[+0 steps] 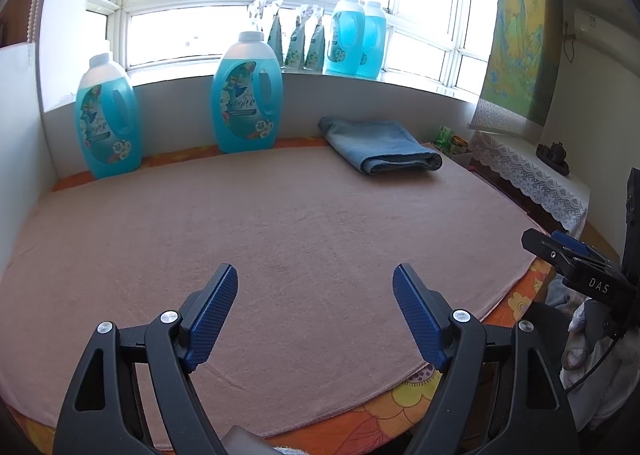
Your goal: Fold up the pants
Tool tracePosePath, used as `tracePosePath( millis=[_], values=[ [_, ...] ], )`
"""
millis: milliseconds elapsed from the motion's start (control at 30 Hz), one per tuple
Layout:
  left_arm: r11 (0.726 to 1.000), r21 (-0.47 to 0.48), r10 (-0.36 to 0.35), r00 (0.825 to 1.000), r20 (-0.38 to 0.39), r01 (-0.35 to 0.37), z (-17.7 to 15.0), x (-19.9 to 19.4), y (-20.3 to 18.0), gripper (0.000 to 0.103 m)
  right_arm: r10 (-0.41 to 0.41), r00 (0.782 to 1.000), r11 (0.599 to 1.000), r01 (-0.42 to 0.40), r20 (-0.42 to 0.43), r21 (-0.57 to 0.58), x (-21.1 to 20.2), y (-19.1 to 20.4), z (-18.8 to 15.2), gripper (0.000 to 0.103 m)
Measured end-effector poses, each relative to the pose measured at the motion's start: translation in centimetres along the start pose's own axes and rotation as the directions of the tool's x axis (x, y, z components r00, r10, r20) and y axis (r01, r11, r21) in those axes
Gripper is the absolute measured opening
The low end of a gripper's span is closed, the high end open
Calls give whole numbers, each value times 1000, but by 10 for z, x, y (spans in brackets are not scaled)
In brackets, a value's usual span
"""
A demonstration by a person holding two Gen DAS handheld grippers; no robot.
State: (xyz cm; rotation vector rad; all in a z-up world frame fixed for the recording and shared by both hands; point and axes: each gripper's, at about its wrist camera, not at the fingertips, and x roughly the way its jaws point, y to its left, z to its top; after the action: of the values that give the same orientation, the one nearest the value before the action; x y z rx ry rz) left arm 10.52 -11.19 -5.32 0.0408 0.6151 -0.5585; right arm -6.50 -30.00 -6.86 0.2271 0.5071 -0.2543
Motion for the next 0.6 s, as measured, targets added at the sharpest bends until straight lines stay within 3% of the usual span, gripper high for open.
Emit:
tracePosePath(
  millis=[600],
  values=[
    [1000, 2, -1, 1000, 3, 1, 1, 1, 0, 80, 5, 1000, 1000, -5, 1, -5, 3, 3, 0, 103]
  ],
)
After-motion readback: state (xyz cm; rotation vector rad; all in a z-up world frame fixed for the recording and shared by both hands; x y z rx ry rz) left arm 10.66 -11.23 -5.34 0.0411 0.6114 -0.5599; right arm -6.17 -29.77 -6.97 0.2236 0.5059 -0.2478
